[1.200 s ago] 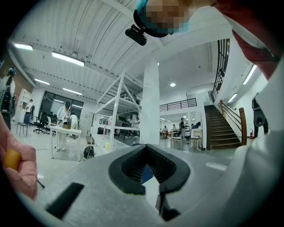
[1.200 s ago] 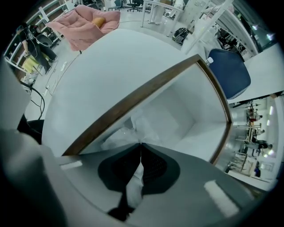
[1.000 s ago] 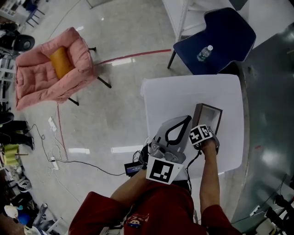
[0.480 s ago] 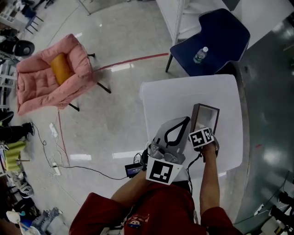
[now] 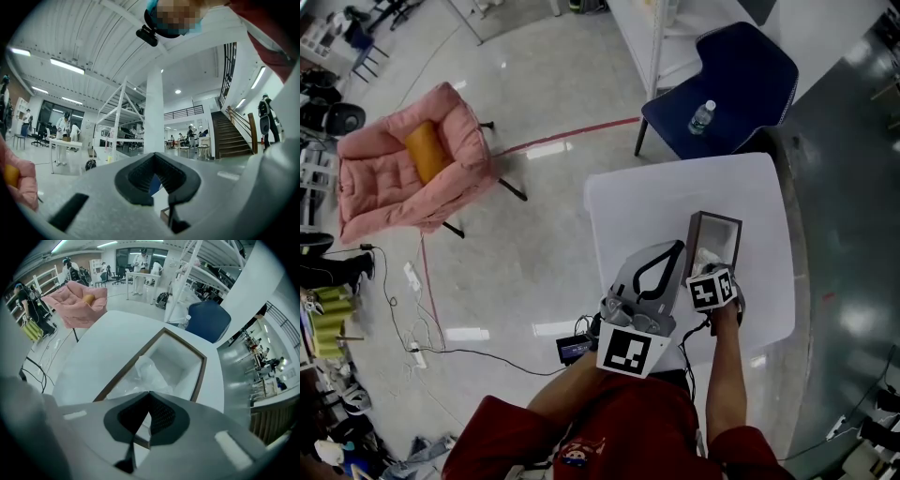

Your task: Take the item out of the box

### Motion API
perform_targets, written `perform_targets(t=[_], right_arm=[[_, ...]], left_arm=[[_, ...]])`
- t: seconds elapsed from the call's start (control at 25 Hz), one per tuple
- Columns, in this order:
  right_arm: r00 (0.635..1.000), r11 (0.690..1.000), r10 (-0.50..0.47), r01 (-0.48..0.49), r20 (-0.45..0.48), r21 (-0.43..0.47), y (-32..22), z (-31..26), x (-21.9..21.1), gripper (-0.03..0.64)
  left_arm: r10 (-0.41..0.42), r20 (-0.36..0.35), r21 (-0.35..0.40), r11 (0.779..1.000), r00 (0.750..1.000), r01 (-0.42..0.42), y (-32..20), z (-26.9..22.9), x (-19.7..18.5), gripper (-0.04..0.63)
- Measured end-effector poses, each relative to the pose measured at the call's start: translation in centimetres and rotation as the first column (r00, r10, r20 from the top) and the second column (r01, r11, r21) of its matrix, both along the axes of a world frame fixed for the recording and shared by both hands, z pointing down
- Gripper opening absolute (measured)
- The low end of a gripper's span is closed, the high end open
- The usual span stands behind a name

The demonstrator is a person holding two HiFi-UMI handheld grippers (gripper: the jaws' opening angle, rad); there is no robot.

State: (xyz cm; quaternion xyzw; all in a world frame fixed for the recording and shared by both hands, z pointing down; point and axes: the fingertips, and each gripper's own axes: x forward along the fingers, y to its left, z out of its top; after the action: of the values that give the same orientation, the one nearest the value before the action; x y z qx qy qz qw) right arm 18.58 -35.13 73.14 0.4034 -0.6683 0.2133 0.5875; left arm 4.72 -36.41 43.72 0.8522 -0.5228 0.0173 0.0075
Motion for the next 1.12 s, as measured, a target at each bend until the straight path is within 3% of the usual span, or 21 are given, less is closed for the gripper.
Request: perform_targets(t=[0.56,1.12], right_arm=[[0.991,0.982,0.042,-0.064,0.124,0.178,1.0,-4.7,0.2,0.002],[0.96,0.911,0.057,-0.162,0.275,0.379,2.3,-14.0,-0.9,0.002]], left_arm=[[0.029,0.035,0.048,0.998,0.999,-0.03,2.2,-2.4,1.0,0.002],[0.069,0.069,0.121,0.99,0.995,-0.077,4.9,-5.7,1.6,0.002]])
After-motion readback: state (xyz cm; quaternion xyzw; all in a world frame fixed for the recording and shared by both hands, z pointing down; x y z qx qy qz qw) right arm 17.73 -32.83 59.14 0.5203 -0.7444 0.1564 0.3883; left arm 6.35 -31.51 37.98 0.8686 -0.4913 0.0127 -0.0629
